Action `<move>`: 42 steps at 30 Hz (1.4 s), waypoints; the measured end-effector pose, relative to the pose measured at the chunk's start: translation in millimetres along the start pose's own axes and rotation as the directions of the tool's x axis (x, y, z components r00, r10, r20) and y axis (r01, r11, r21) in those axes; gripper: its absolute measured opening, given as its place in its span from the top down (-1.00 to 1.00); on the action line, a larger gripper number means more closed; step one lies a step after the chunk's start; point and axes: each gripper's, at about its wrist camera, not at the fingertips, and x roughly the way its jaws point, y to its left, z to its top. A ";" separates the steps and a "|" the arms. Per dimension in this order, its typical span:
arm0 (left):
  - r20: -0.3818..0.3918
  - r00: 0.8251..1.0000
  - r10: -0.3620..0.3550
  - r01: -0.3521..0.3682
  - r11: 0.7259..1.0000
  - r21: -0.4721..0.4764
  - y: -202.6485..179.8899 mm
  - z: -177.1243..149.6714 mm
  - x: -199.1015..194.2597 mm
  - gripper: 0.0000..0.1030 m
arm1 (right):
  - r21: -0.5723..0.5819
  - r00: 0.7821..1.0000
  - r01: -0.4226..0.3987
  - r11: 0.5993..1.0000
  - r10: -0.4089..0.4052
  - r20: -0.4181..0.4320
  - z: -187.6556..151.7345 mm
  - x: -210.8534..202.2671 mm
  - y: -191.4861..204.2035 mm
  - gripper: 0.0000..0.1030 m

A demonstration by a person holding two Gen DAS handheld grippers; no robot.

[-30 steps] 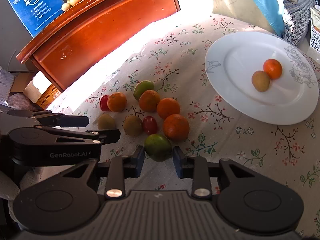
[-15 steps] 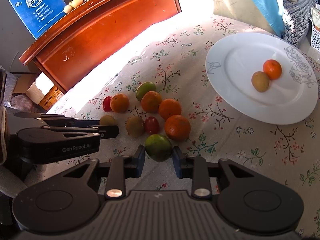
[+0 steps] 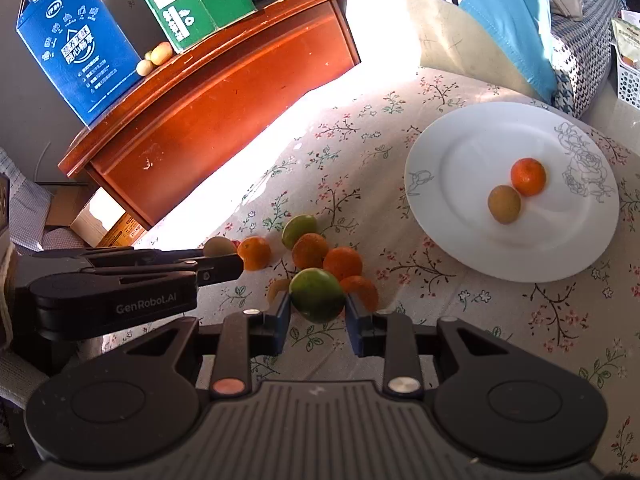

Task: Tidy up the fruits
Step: 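Grasp a green lime with the right tool while the left tool grasps a yellow-brown fruit, then carry both fruits onto the white plate and open both tools to release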

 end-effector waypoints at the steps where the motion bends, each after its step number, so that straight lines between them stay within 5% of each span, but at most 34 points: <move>1: 0.008 1.000 -0.006 0.006 1.000 0.000 -2.8 2.6 -1.2 0.52 | 0.007 1.000 0.001 1.000 -0.001 0.008 1.9 -2.1 -1.8 0.42; 15: 0.059 0.995 -0.086 0.084 0.996 0.031 -47.4 30.4 4.4 0.52 | 0.148 0.986 0.082 0.986 -0.102 0.132 26.3 -37.8 -50.4 0.42; 23: 0.035 0.991 -0.130 0.128 0.990 0.060 -76.9 41.1 32.6 0.52 | 0.254 0.970 0.185 0.949 -0.218 0.107 24.5 -33.2 -83.8 0.42; 42: -0.027 0.988 -0.152 0.153 0.985 0.078 -107.9 55.2 80.2 0.48 | 0.384 0.954 0.235 0.893 -0.287 0.083 26.0 -22.2 -115.0 0.36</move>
